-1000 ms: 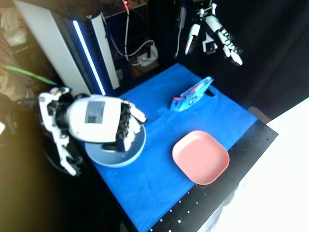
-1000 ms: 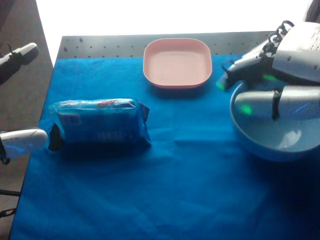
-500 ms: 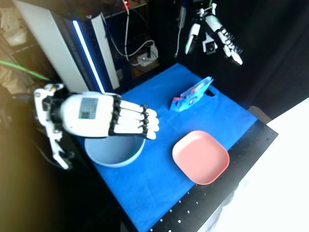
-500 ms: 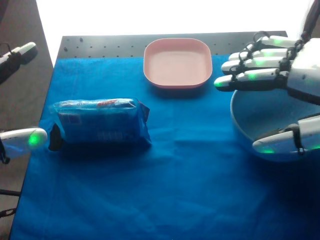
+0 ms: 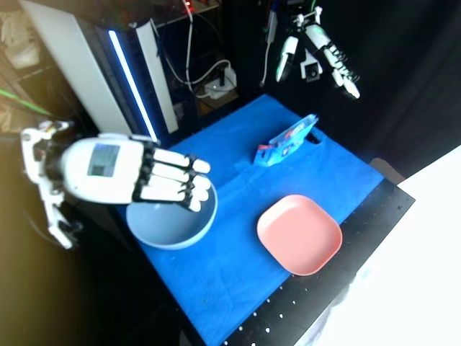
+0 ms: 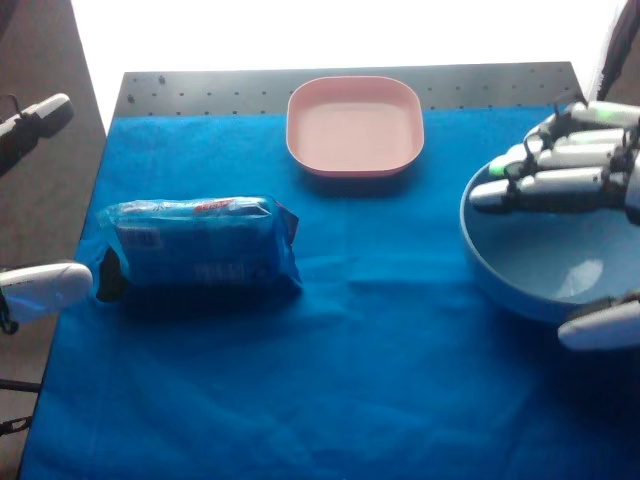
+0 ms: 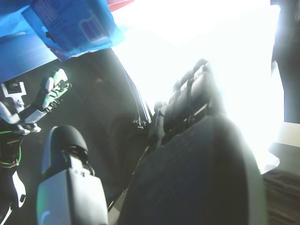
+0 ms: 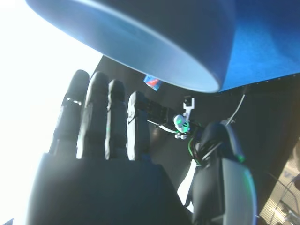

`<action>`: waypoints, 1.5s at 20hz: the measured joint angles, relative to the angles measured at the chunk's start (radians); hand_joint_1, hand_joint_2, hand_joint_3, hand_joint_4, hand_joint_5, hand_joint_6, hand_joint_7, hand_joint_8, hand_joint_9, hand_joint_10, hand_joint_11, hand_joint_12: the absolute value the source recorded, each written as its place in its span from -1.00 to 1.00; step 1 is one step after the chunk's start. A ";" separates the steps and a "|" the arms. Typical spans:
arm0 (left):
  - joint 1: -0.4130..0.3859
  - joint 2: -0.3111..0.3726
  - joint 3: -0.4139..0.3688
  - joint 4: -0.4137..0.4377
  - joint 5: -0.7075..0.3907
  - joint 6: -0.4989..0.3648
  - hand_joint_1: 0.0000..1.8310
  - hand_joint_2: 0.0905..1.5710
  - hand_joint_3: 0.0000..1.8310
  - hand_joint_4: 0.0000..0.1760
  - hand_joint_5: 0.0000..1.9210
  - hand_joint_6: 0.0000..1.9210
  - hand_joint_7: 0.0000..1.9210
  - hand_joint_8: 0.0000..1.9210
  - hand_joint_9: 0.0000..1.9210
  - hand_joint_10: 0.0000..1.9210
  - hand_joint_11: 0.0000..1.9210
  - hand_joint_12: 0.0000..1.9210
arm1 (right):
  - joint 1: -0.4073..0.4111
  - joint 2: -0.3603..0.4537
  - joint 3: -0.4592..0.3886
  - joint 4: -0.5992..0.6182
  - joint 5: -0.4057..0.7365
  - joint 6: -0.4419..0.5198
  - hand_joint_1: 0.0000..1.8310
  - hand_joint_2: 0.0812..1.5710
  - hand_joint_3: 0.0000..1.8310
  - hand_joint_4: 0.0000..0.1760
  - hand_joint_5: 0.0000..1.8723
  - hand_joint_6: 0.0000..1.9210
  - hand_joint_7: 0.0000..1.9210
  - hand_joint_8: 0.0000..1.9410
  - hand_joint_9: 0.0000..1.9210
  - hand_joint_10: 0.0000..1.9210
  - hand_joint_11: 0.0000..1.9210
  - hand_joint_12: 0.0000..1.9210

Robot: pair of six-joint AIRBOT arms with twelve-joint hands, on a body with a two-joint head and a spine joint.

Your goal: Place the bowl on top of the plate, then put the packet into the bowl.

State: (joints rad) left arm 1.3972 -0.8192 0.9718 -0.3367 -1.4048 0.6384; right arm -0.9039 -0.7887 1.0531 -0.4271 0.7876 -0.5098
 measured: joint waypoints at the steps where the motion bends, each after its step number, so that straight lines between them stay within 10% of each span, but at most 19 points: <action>1: 0.000 0.000 0.000 0.000 -0.003 -0.001 -0.33 0.22 -1.00 0.59 -0.96 -1.00 -0.97 -1.00 -1.00 -1.00 -1.00 -1.00 | -0.016 -0.001 -0.003 0.008 0.000 0.000 -0.66 0.18 -0.99 -0.22 -0.69 -1.00 -0.72 -1.00 -0.63 -1.00 -0.99 -0.46; 5: 0.000 -0.001 0.000 -0.005 -0.005 -0.002 -0.33 0.22 -1.00 0.73 -0.95 -1.00 -0.97 -1.00 -1.00 -1.00 -1.00 -1.00 | -0.068 -0.003 0.006 0.038 -0.010 0.000 -0.65 0.21 -1.00 0.06 -0.71 -1.00 -0.71 -1.00 -0.63 -0.98 -0.84 -0.20; 11: 0.000 -0.002 0.000 -0.006 -0.006 -0.003 -0.34 0.22 -1.00 0.74 -0.96 -1.00 -0.98 -1.00 -1.00 -1.00 -1.00 -1.00 | -0.074 -0.068 0.040 0.045 -0.077 -0.024 -0.54 0.27 -1.00 -0.88 -0.59 -1.00 -0.67 -1.00 -0.57 -1.00 -0.75 -0.75; 13: 0.000 -0.002 0.000 -0.006 -0.006 -0.003 -0.34 0.22 -1.00 0.78 -0.96 -1.00 -0.97 -1.00 -1.00 -1.00 -1.00 -1.00 | -0.074 -0.077 0.057 0.048 -0.091 -0.025 -0.56 0.34 -0.99 -0.69 -0.60 -1.00 -0.62 -0.98 -0.50 -0.98 -0.66 -0.73; 18: 0.000 -0.002 0.000 -0.006 -0.006 -0.006 -0.32 0.22 -1.00 0.59 -0.96 -1.00 -0.99 -1.00 -1.00 -1.00 -0.97 -0.99 | -0.074 -0.103 0.085 0.054 -0.097 -0.027 -0.18 0.54 -1.00 -1.00 -0.28 -0.99 -0.17 -0.95 -0.13 -0.89 -0.52 0.11; 19: 0.000 -0.004 0.000 -0.007 -0.006 -0.007 -0.33 0.22 -1.00 0.61 -0.96 -1.00 -0.99 -1.00 -1.00 -1.00 -0.98 -0.99 | -0.074 -0.105 0.088 0.060 -0.089 -0.027 -0.03 0.58 -1.00 -0.37 -0.26 0.16 -0.08 -0.92 -0.08 -0.76 -0.48 0.24; 22: 0.000 -0.008 0.000 -0.007 -0.006 -0.008 -0.33 0.21 -1.00 0.70 -0.96 -1.00 -0.98 -1.00 -1.00 -1.00 -1.00 -1.00 | -0.074 -0.109 0.097 0.065 -0.070 -0.027 0.06 0.59 -0.99 -1.00 -0.25 0.45 0.04 -0.29 -0.06 0.23 -0.25 0.63; 25: 0.000 -0.008 0.000 -0.007 -0.011 -0.010 -0.33 0.21 -1.00 0.75 -0.97 -1.00 -0.97 -1.00 -1.00 -1.00 -1.00 -1.00 | -0.074 -0.117 0.098 0.065 -0.050 -0.027 -0.01 0.66 -0.99 -0.75 -0.31 0.58 0.07 0.04 0.05 0.40 -0.15 0.70; 27: 0.000 -0.008 0.000 -0.011 -0.011 -0.010 -0.33 0.21 -1.00 0.71 -0.97 -1.00 -0.96 -0.99 -1.00 -1.00 -1.00 -1.00 | -0.073 -0.117 0.099 0.064 -0.048 -0.027 -0.31 0.79 -0.99 -1.00 -0.26 0.40 0.08 0.26 0.10 0.57 -0.07 0.78; 28: 0.000 -0.008 0.000 -0.010 -0.012 -0.010 -0.32 0.21 -1.00 0.62 -0.97 -1.00 -0.97 -0.99 -1.00 -1.00 -1.00 -1.00 | -0.073 -0.118 0.100 0.064 -0.046 -0.027 -0.52 0.86 -0.99 -1.00 -0.24 0.63 0.22 0.71 0.29 0.89 0.20 0.96; 30: 0.000 -0.012 0.000 -0.008 -0.013 -0.010 -0.31 0.22 -1.00 0.55 -0.97 -1.00 -0.96 -1.00 -1.00 -1.00 -1.00 -1.00 | -0.060 -0.120 0.109 0.069 -0.051 -0.029 -0.76 0.90 -0.99 -0.95 -0.13 0.96 0.52 0.98 0.67 1.00 0.65 1.00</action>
State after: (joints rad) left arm 1.3972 -0.8314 0.9718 -0.3450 -1.4174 0.6281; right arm -0.9642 -0.9085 1.1618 -0.3584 0.7361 -0.5392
